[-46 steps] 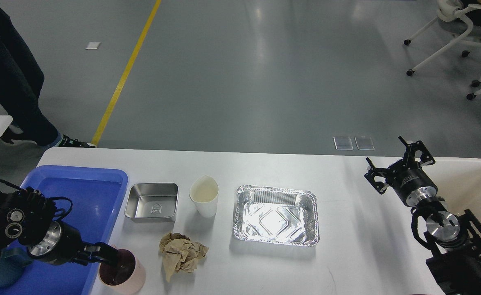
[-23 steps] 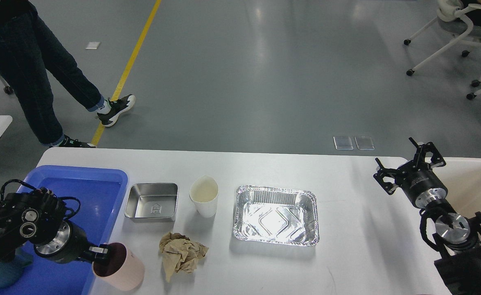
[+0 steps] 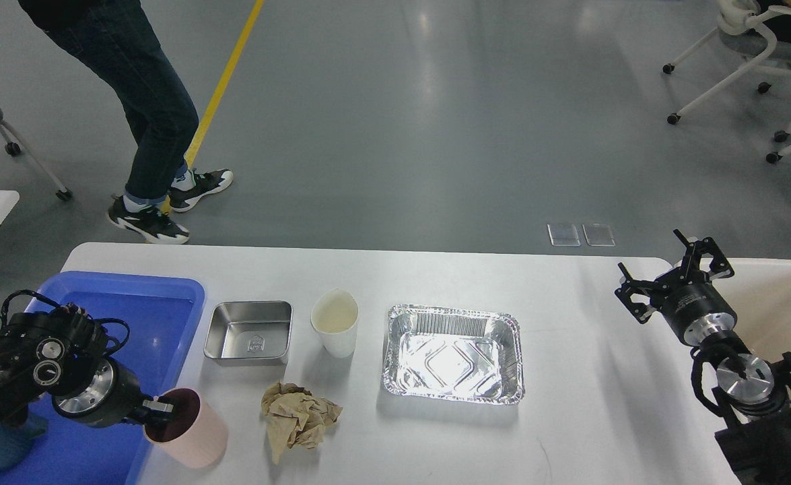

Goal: Tidy desktop
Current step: 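Lift the pink mug with the left gripper up off the table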

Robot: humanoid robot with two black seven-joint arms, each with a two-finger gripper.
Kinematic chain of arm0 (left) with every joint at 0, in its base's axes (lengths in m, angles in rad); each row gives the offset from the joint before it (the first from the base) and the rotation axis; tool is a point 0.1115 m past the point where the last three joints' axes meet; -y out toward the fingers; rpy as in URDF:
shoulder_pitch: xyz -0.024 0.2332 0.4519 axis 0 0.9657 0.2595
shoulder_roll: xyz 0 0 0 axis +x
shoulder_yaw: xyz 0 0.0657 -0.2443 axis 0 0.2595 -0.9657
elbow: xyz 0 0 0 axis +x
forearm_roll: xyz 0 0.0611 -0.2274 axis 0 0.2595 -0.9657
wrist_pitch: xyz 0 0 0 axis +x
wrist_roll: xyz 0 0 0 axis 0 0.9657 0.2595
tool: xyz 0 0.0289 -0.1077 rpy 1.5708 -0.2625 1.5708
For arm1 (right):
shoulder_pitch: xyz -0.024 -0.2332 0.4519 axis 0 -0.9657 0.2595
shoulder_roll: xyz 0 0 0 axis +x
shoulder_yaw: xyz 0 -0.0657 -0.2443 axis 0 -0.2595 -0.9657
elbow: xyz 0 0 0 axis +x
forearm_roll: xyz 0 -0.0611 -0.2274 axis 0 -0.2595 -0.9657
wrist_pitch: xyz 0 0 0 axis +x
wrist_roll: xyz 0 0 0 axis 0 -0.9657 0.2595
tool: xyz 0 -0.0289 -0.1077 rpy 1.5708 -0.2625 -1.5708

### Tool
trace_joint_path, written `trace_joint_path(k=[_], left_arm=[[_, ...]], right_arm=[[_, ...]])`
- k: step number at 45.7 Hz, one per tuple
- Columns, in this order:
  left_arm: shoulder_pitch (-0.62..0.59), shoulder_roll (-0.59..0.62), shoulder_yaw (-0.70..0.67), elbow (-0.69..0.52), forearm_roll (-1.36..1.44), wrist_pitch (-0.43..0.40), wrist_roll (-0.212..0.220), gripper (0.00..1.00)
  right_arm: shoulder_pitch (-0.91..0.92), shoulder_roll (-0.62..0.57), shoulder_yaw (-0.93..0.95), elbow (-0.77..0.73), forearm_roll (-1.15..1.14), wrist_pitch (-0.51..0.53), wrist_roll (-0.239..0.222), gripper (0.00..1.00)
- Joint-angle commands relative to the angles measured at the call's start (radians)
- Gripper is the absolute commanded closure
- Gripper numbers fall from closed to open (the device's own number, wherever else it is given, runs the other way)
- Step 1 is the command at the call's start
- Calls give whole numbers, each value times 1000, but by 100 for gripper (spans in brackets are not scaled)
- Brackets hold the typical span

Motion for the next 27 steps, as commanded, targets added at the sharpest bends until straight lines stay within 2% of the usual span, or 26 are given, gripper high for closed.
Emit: trace_joint_path(k=[1,27], left_arm=[[-8,-6,-4,-1,-1,5,-1,100],[-34,-12,-9,27,-33,124,-1,100]], right_arm=[[-2,0,0,1,0,0,-2,0],[-4,-15,0,-3,0,14,0,0]])
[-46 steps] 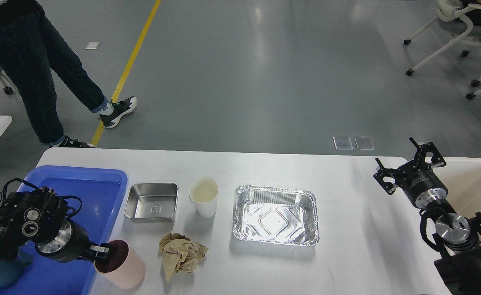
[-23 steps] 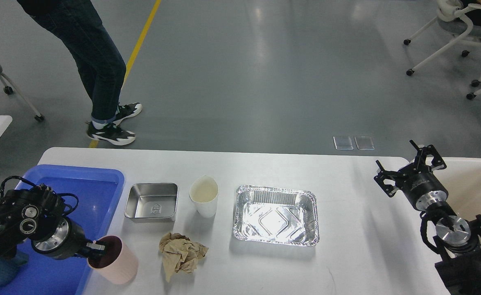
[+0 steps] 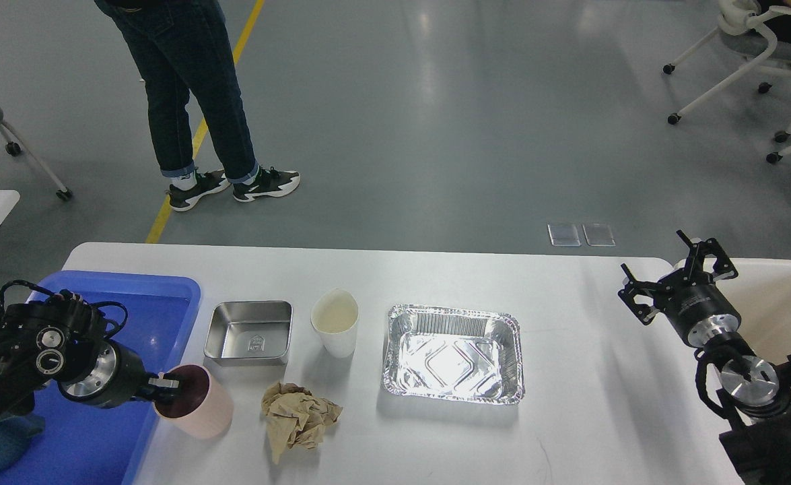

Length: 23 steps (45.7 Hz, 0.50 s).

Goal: Tidy desktop
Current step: 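Lift the pink mug with the left gripper up off the table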

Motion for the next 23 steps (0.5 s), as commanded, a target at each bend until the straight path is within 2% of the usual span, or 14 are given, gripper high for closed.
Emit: trace_joint_path(k=[1,6,15,23], left_arm=[[-11,-3,0,9,-11,39,0,100],[-38,-36,1,18,-40,41,3,100],[-80,-49,-6,18,-142,40,55,100],[-115,-35,-10,17,-196,-16,65,99]], right_arm=[[0,-4,0,0,0,1,1,0],[0,-4,0,0,0,1,1,0],[-3,-18,1,2,0,1,1,0],[-5,-30,1,3,0,1,-1,0]])
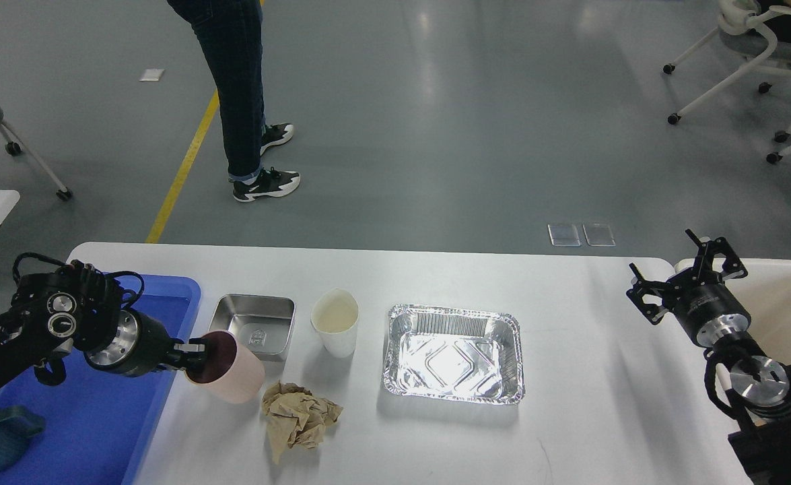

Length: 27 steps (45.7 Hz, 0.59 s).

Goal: Tidy desktop
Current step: 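Lift the pink mug with the left gripper up off the table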

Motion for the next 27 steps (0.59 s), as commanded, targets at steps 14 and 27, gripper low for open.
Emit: trace_joint_path(k=[14,27], left_arm=[[-84,55,-10,-2,-182,-109,10,98],[-151,144,-25,-2,-363,-109,31,98]], right_arm=[[-1,-8,0,0,1,0,0,0],[-1,-10,0,2,0,0,0,0]])
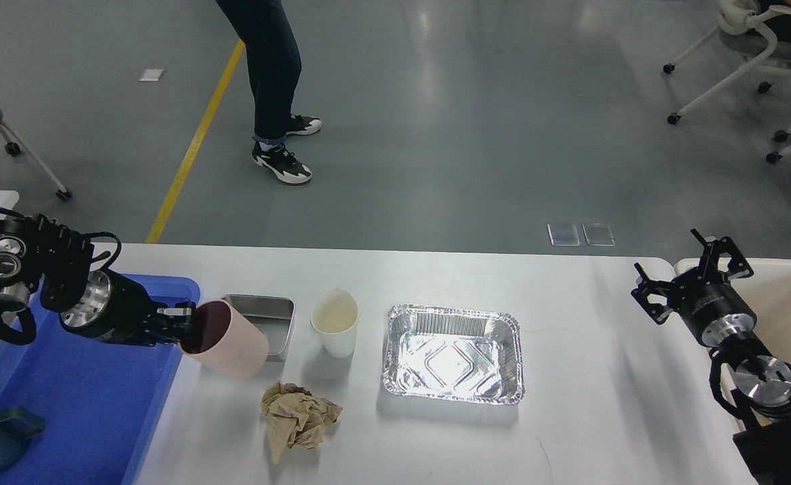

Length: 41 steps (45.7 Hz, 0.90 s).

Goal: Tidy desktop
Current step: 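Lift the pink mug with the left gripper up off the table, then lower the pink mug into the blue bin and release it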

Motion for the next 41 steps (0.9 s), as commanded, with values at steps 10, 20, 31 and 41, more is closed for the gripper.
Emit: trace_joint_path(k=[10,20,31,41], left_arm=[[-52,100,-118,0,-171,0,6,98],[-32,106,-335,37,-266,0,6,99],[11,112,-530,109,-369,0,7,99],[109,151,-556,107,-366,0,10,100]], right_arm=[[0,-1,0,3,0,0,0,0],[8,-6,-3,3,-1,0,0,0],[8,-20,-3,3,-1,1,0,0],[8,-24,-3,3,-1,0,0,0]])
